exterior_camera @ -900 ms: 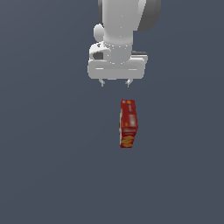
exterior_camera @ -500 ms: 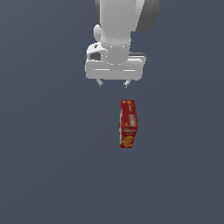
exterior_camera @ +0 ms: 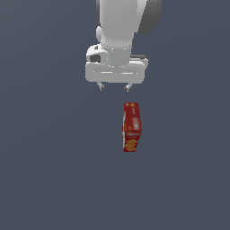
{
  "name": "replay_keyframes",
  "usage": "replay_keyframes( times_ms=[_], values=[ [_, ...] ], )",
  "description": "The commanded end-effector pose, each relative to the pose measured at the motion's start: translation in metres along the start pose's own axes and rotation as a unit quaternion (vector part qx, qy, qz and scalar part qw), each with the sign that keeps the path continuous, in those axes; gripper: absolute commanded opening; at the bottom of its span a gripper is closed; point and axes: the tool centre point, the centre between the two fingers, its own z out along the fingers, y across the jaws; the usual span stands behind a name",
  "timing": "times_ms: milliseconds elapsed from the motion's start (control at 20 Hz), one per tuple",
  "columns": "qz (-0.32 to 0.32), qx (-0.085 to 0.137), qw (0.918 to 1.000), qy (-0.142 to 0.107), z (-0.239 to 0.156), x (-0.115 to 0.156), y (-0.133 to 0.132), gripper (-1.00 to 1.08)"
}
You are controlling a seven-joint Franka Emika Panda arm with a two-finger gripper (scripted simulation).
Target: Pick up the object and move it to a goal position.
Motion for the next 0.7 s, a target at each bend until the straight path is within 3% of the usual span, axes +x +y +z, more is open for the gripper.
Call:
replay_keyframes(
  times_ms=[0, 650],
  values=[
    [0.0, 0.001, 1.0, 0.0, 0.004, 0.003, -0.005, 1.0],
    [0.003, 0.016, 0.9999, -0.002, 0.053, 0.042, -0.064, 1.0]
  ],
)
